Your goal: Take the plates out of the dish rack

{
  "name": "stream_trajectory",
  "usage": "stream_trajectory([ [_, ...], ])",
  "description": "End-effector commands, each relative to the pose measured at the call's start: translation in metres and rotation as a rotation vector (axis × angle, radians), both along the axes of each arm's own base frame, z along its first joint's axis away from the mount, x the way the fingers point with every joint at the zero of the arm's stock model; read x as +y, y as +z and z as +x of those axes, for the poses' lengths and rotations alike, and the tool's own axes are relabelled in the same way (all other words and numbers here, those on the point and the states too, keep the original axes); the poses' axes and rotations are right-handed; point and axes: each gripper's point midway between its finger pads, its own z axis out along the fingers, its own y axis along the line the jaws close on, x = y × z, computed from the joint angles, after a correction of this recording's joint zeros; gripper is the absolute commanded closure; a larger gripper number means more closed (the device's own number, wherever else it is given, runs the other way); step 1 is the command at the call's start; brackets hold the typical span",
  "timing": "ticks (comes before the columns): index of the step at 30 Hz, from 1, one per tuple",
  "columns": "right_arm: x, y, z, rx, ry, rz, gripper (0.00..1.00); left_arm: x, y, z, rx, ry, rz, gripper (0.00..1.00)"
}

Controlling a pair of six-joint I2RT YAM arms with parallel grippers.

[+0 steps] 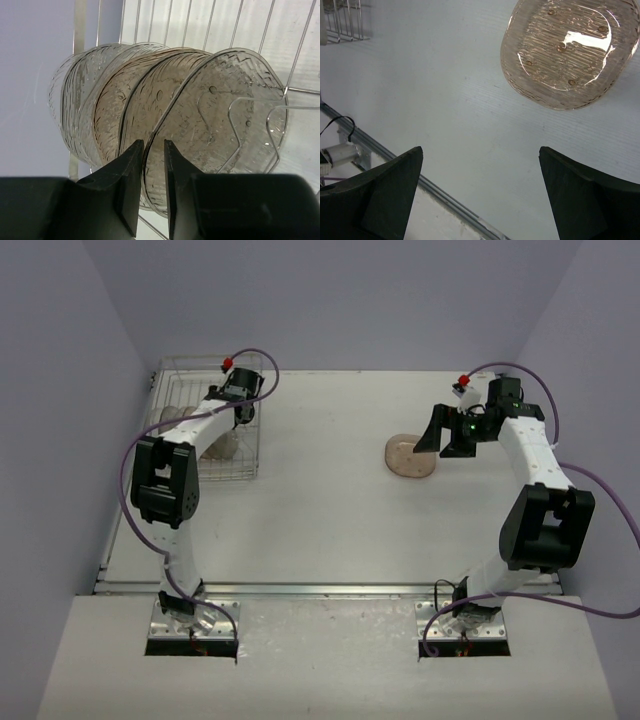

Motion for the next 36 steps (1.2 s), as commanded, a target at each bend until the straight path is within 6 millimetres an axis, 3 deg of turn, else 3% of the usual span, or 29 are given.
stream_trajectory([
  [1,0.003,0.013,0.002,-0.049,0.017,0.014,0.03,0.007,0.006,0.008,-0.033,0.014,-0.036,0.92],
  [3,0.003,0.013,0.001,-0.048,0.018,0.017,0.03,0.008,0.014,0.007,-0.044,0.013,-0.031,1.0],
  [10,0.007,0.015,0.0,-0.047,0.017,0.04,0.03,0.001,0.07,0.003,-0.158,-0.02,-0.002,1.0],
  [15,0.008,0.018,0.001,-0.05,0.014,0.054,0.03,-0.02,0.147,-0.004,-0.314,-0.072,0.152,1.0],
  [17,0.009,0.019,0.001,-0.052,0.014,0.06,0.03,-0.02,0.165,-0.013,-0.322,-0.073,0.211,1.0],
  [19,0.012,0.024,0.001,-0.062,0.02,0.075,0.02,-0.035,0.194,-0.018,-0.401,-0.091,0.237,1.0],
  [21,0.015,0.03,0.002,-0.077,0.028,0.093,0.01,-0.044,0.221,-0.022,-0.471,-0.123,0.185,1.0],
  [22,0.016,0.033,0.002,-0.086,0.032,0.101,0.01,-0.048,0.223,-0.024,-0.478,-0.139,0.153,1.0],
  [24,0.019,0.04,0.002,-0.109,0.045,0.114,0.01,-0.075,0.235,-0.021,-0.551,-0.238,-0.082,1.0],
  [26,0.022,0.045,0.003,-0.136,0.057,0.119,0.01,-0.097,0.227,-0.03,-0.479,-0.35,-0.219,1.0],
  [28,0.03,0.058,0.001,-0.183,0.089,0.129,0.01,-0.157,0.228,-0.048,-0.421,-0.623,-0.504,1.0],
  [30,0.039,0.069,-0.001,-0.227,0.125,0.14,0.01,-0.186,0.22,-0.068,-0.355,-0.757,-0.625,1.0],
  [33,0.066,0.086,-0.012,-0.302,0.213,0.125,0.01,-0.226,0.202,-0.095,-0.221,-0.926,-0.789,1.0],
  [36,0.097,0.091,-0.021,-0.373,0.29,0.063,0.03,-0.244,0.177,-0.112,-0.111,-0.983,-0.871,1.0],
])
